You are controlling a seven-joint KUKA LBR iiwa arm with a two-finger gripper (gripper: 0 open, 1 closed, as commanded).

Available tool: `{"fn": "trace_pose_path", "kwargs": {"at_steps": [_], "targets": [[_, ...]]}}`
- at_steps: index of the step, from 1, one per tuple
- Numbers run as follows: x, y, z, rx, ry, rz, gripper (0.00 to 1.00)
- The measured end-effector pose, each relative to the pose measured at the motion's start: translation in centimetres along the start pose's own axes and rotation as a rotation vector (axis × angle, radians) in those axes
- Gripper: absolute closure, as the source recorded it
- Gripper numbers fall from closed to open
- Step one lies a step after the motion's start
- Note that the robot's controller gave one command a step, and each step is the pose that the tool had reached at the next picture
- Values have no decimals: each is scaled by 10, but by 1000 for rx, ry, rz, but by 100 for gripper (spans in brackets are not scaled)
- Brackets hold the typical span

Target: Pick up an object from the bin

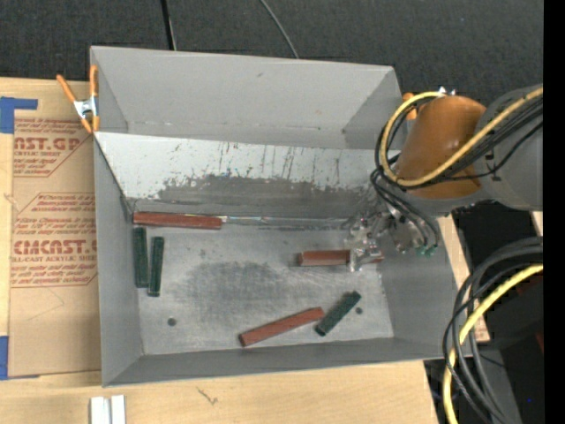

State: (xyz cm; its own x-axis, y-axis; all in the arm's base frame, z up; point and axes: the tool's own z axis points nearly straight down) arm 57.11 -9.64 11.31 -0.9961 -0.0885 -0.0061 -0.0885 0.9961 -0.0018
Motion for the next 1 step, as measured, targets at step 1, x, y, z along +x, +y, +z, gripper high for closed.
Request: {"fn": "trace_pose_path", "kwargs": {"at_steps": [1], "targets": [[61,-39,-134,-1,2,-127,100]]}}
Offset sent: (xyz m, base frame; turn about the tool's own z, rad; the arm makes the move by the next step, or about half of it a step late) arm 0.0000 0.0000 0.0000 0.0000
